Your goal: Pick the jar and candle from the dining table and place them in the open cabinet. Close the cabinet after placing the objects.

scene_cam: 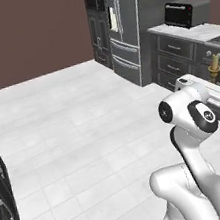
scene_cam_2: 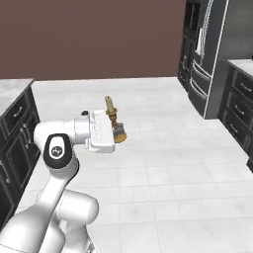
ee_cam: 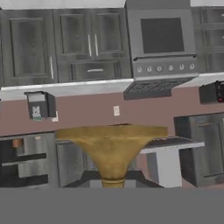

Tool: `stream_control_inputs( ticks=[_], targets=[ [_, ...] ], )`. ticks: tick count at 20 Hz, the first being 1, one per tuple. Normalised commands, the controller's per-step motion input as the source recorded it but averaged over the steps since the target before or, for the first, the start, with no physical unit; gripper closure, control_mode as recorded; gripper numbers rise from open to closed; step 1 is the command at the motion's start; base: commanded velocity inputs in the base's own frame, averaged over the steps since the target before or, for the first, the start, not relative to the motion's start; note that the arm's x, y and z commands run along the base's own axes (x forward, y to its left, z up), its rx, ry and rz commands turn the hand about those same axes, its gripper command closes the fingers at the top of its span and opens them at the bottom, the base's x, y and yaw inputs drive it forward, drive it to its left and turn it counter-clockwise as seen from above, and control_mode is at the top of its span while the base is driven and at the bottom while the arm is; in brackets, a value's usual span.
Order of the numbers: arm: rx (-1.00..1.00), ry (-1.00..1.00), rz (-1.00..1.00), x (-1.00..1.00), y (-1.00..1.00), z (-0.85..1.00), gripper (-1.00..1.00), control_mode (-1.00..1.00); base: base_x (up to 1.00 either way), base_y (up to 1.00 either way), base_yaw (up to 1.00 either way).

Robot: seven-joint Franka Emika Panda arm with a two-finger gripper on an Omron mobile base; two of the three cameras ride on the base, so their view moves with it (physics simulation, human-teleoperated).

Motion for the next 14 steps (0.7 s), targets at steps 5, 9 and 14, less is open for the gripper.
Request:
stream_control_inputs(
  ticks=[5,9,14],
  targets=[
    [0.00,0.00,0.00,0.00,0.00,0.00,1.00,1.00,-0.48,-0.39,-0.39],
    [0.00,0.00,0.00,0.00,0.00,0.00,1.00,1.00,-0.49,-0.38,-0.40],
    [0.00,0.00,0.00,0.00,0.00,0.00,1.00,1.00,-0.50,-0.38,-0.40]
  ],
)
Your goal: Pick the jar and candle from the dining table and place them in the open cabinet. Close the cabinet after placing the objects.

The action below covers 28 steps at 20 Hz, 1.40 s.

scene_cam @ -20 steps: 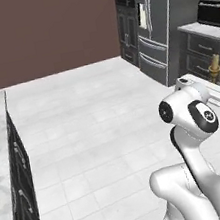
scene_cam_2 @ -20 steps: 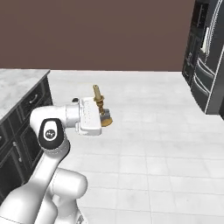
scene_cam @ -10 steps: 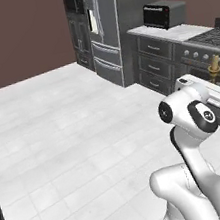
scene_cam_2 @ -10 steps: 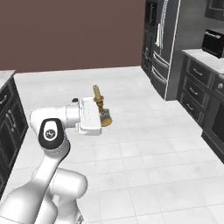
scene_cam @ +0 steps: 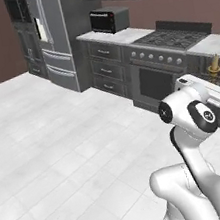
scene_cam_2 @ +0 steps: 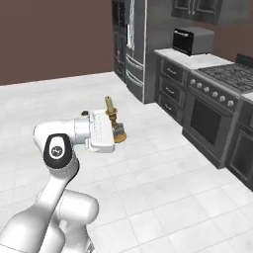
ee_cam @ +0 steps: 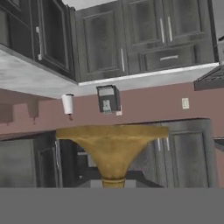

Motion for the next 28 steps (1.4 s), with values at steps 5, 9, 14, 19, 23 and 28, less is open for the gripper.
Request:
stream_control_inputs(
  ticks=[5,9,14,19,23,28],
  targets=[
    [0.00,0.00,0.00,0.00,0.00,0.00,1.00,1.00,-0.48,-0.41,-0.39],
    [0.00,0.00,0.00,0.00,0.00,0.00,1.00,1.00,-0.42,-0.41,-0.38],
    [0.00,0.00,0.00,0.00,0.00,0.00,1.00,1.00,-0.36,-0.40,-0.37],
    [0.00,0.00,0.00,0.00,0.00,0.00,1.00,1.00,-0.31,-0.43,-0.36],
    [0.00,0.00,0.00,0.00,0.00,0.00,1.00,1.00,-0.13,-0.45,-0.37],
    [0.00,0.00,0.00,0.00,0.00,0.00,1.00,1.00,0.04,-0.30,-0.43]
  ],
)
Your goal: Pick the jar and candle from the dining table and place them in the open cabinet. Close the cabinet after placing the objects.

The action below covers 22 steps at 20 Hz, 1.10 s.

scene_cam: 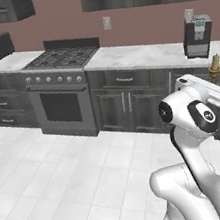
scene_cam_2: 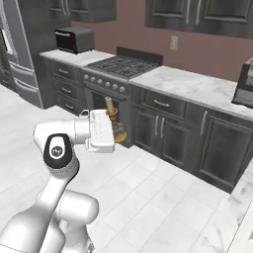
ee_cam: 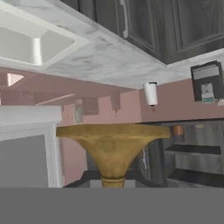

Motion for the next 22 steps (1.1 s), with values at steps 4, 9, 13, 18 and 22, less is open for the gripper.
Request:
stream_control_inputs(
  ticks=[4,9,13,18,22],
  targets=[
    [0.00,0.00,0.00,0.00,0.00,0.00,1.00,1.00,0.22,0.00,-0.44],
    [0.00,0.00,0.00,0.00,0.00,0.00,1.00,1.00,0.41,0.17,-0.39],
    [0.00,0.00,0.00,0.00,0.00,0.00,1.00,1.00,0.47,0.48,-0.35],
    [0.00,0.00,0.00,0.00,0.00,0.00,1.00,1.00,0.07,0.72,-0.28],
    [0.00,0.00,0.00,0.00,0.00,0.00,1.00,1.00,0.01,0.93,-0.24]
  ],
)
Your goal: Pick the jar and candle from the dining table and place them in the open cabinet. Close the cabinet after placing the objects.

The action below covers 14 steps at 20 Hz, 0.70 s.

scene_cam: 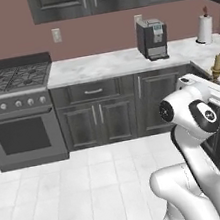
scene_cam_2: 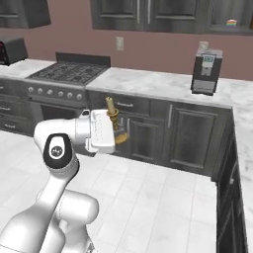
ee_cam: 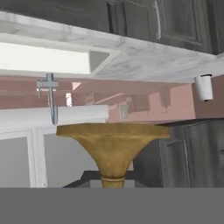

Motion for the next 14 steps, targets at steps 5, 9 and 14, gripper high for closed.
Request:
stream_control_inputs(
  ticks=[5,9,14],
  targets=[
    [0.00,0.00,0.00,0.00,0.00,0.00,1.00,1.00,0.42,0.48,-0.23],
    [0.00,0.00,0.00,0.00,0.00,0.00,1.00,1.00,0.34,-0.02,-0.20],
    [0.00,0.00,0.00,0.00,0.00,0.00,1.00,1.00,0.30,-0.14,-0.17]
  ],
)
